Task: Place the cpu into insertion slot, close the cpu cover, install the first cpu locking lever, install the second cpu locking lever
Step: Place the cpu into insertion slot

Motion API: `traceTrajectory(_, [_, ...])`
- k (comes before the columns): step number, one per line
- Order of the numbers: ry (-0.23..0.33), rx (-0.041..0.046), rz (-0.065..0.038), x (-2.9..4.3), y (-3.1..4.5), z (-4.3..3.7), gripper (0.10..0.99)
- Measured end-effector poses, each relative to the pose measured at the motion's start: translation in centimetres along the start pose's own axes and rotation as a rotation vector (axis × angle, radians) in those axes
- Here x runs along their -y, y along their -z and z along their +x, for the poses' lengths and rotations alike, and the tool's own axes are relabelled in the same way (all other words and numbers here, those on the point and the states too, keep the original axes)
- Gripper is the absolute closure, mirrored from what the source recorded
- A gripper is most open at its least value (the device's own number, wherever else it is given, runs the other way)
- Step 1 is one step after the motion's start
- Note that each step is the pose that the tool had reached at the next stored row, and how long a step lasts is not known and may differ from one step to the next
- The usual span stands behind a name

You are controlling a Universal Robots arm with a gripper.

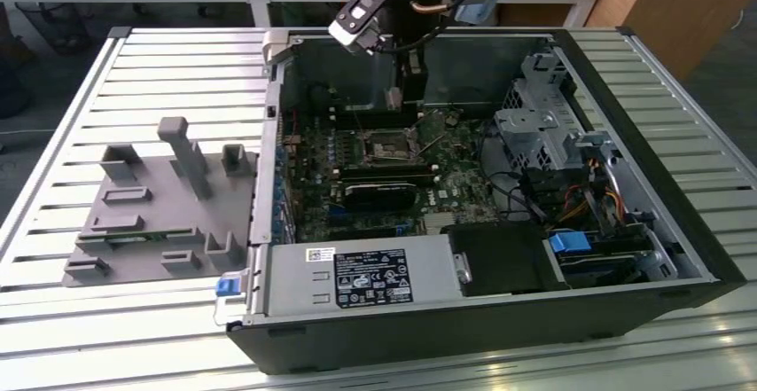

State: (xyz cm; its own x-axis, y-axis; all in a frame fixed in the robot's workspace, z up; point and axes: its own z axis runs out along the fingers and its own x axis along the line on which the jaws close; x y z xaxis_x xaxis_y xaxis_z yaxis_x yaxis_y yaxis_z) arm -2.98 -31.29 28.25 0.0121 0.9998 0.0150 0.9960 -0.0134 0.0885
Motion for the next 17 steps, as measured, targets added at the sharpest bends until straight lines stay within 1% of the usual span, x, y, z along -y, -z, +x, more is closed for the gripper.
traceTrajectory(2, [-0.002, 0.0002, 0.0, 0.01, -0.13, 0.01, 0.545])
traceTrajectory(17, [-0.002, 0.0002, 0.0, 0.0, 0.01, 0.01, 0.545])
